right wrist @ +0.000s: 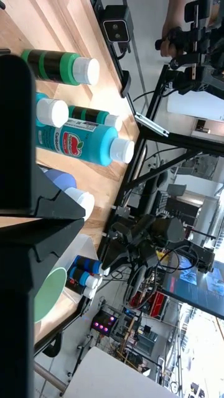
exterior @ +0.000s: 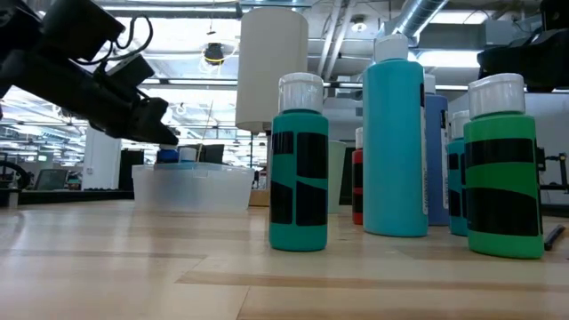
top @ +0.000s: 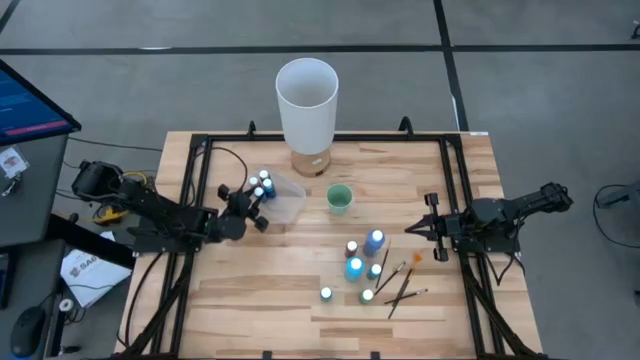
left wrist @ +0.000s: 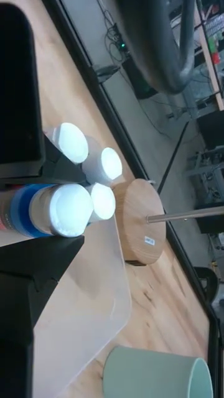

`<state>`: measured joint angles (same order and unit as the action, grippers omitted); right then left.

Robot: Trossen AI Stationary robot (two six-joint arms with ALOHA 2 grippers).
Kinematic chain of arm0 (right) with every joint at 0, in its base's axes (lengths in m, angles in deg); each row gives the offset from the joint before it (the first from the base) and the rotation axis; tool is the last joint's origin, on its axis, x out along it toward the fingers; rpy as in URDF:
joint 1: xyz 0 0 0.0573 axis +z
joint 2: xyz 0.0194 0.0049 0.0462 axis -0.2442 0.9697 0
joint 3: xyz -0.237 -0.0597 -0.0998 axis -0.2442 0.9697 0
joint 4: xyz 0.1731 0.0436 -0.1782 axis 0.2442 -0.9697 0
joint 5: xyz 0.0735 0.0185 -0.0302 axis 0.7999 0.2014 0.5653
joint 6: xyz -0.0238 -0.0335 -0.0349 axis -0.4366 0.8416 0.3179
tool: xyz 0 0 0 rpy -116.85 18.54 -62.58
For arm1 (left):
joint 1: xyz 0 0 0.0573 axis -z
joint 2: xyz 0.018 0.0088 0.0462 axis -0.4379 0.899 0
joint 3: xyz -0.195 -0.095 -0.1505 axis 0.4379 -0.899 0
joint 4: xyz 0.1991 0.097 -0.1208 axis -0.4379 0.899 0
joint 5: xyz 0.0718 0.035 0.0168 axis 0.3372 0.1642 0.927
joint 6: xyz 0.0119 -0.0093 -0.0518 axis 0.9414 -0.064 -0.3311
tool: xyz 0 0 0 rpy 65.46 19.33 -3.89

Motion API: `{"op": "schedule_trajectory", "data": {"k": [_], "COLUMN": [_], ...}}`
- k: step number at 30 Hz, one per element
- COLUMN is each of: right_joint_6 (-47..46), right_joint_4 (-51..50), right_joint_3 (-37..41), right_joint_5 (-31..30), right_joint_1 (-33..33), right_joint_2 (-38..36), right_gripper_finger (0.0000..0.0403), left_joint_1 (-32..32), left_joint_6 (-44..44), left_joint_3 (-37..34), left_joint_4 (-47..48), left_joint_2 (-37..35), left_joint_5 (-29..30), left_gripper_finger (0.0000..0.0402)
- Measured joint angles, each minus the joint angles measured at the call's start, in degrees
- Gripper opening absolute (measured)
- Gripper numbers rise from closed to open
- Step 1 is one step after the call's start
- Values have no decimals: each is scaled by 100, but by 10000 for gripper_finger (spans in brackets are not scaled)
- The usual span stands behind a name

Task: Pick & Place Paint Supplies
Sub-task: Put the blue paint bottle into the transparent bin

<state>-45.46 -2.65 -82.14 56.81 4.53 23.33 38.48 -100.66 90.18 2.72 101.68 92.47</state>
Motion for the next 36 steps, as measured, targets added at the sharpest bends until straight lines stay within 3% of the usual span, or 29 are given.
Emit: {"op": "schedule_trajectory", "data": {"k": [18, 36], "right_joint_6": [0, 0], "right_joint_4": [0, 1], "right_joint_3": [0, 1], "right_joint_5": [-2, 0], "right_joint_1": [-1, -1], "right_joint_2": [0, -2], "right_gripper_finger": [0, 0], "left_joint_1": [-313, -313], "left_joint_6": [18, 18], "left_joint_3": [0, 2], "left_joint_4": [2, 4], "left_joint_2": [2, 2], "left_joint_5": [-652, -681], "left_gripper_finger": [91, 91]}}
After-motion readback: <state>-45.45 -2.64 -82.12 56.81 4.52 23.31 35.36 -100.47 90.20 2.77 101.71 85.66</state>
